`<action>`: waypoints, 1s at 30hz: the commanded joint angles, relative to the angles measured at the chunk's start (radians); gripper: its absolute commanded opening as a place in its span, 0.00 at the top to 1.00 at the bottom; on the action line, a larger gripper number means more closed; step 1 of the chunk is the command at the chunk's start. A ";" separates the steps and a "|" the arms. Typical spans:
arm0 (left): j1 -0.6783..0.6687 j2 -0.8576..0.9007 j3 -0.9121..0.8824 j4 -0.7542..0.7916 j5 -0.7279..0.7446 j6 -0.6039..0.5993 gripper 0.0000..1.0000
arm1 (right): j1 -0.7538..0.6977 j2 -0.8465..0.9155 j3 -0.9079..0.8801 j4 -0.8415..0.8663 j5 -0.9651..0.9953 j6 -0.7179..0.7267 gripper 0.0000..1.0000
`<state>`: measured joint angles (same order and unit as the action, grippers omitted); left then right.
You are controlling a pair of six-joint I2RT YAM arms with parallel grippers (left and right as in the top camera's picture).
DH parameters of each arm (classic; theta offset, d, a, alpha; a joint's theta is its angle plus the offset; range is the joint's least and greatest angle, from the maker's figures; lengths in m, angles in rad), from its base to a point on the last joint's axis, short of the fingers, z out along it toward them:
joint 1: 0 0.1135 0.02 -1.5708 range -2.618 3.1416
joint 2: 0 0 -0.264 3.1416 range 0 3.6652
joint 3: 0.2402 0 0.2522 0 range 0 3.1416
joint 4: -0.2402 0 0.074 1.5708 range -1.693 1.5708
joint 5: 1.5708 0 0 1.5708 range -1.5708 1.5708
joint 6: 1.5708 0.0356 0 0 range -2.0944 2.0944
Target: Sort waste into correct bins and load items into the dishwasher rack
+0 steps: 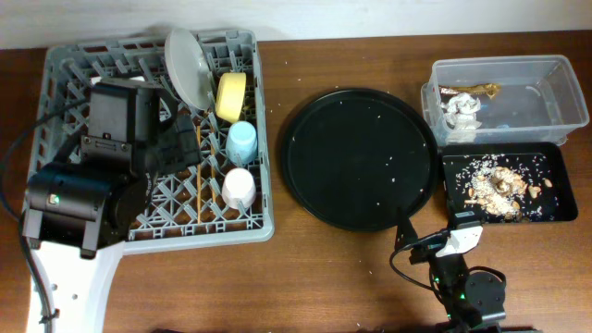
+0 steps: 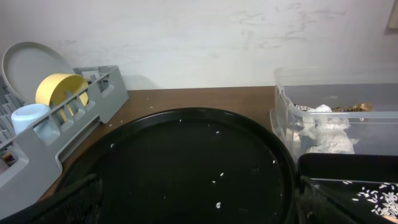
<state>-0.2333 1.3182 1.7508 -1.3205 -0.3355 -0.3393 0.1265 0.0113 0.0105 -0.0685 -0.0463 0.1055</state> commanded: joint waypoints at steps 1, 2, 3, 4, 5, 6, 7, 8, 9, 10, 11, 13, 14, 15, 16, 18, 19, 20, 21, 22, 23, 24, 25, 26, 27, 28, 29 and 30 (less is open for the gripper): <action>0.004 -0.058 -0.061 0.080 -0.054 0.018 0.01 | 0.005 -0.008 -0.005 -0.004 -0.012 0.006 0.02; 0.004 -0.114 -0.160 0.225 -0.032 0.072 0.01 | 0.005 -0.008 -0.005 -0.004 -0.012 0.006 0.02; 0.021 -0.191 -0.306 0.414 0.036 0.138 0.01 | 0.005 -0.008 -0.005 -0.004 -0.012 0.006 0.01; 0.063 -0.299 -0.512 0.650 0.138 0.197 0.01 | 0.005 -0.008 -0.005 -0.004 -0.012 0.006 0.02; 0.082 -0.362 -0.621 0.760 0.177 0.208 0.01 | 0.005 -0.008 -0.005 -0.004 -0.012 0.006 0.02; 0.119 -0.504 -0.844 0.946 0.224 0.207 0.01 | 0.005 -0.008 -0.005 -0.004 -0.012 0.006 0.01; 0.139 -0.594 -0.967 1.030 0.244 0.207 0.01 | 0.005 -0.008 -0.005 -0.004 -0.012 0.006 0.02; 0.156 -0.705 -1.099 1.098 0.246 0.207 0.01 | 0.005 -0.008 -0.005 -0.004 -0.012 0.006 0.01; 0.166 -0.805 -1.202 1.129 0.246 0.208 0.01 | 0.005 -0.008 -0.005 -0.004 -0.012 0.006 0.02; 0.169 -0.878 -1.273 1.144 0.245 0.220 0.01 | 0.005 -0.008 -0.005 -0.004 -0.012 0.006 0.01; 0.169 -0.950 -1.341 1.163 0.246 0.237 0.01 | 0.005 -0.008 -0.005 -0.004 -0.012 0.006 0.02; 0.169 -1.096 -1.491 1.236 0.246 0.278 0.01 | 0.005 -0.008 -0.005 -0.004 -0.012 0.006 0.02; 0.169 -1.181 -1.578 1.283 0.246 0.285 0.01 | 0.005 -0.008 -0.005 -0.004 -0.012 0.006 0.02; 0.169 -1.217 -1.622 1.297 0.246 0.285 0.01 | 0.005 -0.008 -0.005 -0.004 -0.012 0.006 0.02; 0.169 -1.245 -1.665 1.306 0.246 0.285 0.01 | 0.005 -0.008 -0.005 -0.004 -0.012 0.006 0.02; 0.169 -1.293 -1.735 1.313 0.244 0.288 0.01 | 0.005 -0.008 -0.005 -0.004 -0.012 0.006 0.02; 0.169 -1.313 -1.742 1.263 0.242 0.311 0.01 | 0.005 -0.008 -0.005 -0.004 -0.012 0.006 0.02; 0.169 -1.313 -1.742 1.244 0.246 0.323 0.01 | 0.005 -0.008 -0.005 -0.004 -0.012 0.006 0.02; 0.164 -1.313 -1.742 1.245 0.246 0.326 0.01 | 0.005 -0.008 -0.005 -0.004 -0.012 0.006 0.02; 0.162 -1.313 -1.742 1.245 0.246 0.326 0.01 | 0.005 -0.008 -0.005 -0.004 -0.012 0.006 0.02; 0.163 -1.312 -1.742 1.245 0.246 0.326 0.01 | 0.005 -0.008 -0.005 -0.004 -0.012 0.006 0.02; 0.163 -1.312 -1.742 1.245 0.246 0.326 0.01 | 0.005 -0.008 -0.005 -0.004 -0.012 0.006 0.02; 0.163 -1.312 -1.742 1.245 0.246 0.326 0.01 | 0.005 -0.008 -0.005 -0.004 -0.012 0.006 0.01; 0.163 -1.312 -1.742 1.245 0.246 0.326 0.01 | 0.005 -0.008 -0.005 -0.004 -0.012 0.006 0.02; 0.163 -1.312 -1.742 1.245 0.246 0.326 0.01 | 0.005 -0.008 -0.005 -0.004 -0.012 0.006 0.02; 0.163 -1.312 -1.742 1.245 0.246 0.326 0.01 | 0.005 -0.008 -0.005 -0.004 -0.012 0.006 0.02; 0.163 -1.312 -1.742 1.245 0.246 0.326 0.01 | 0.005 -0.008 -0.005 -0.004 -0.012 0.006 0.02; 0.163 -1.312 -1.742 1.245 0.246 0.326 0.01 | 0.005 -0.008 -0.005 -0.004 -0.012 0.006 0.01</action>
<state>-0.0700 0.0154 0.0177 -0.0780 -0.1005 -0.0330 0.1265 0.0109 0.0105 -0.0689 -0.0502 0.1059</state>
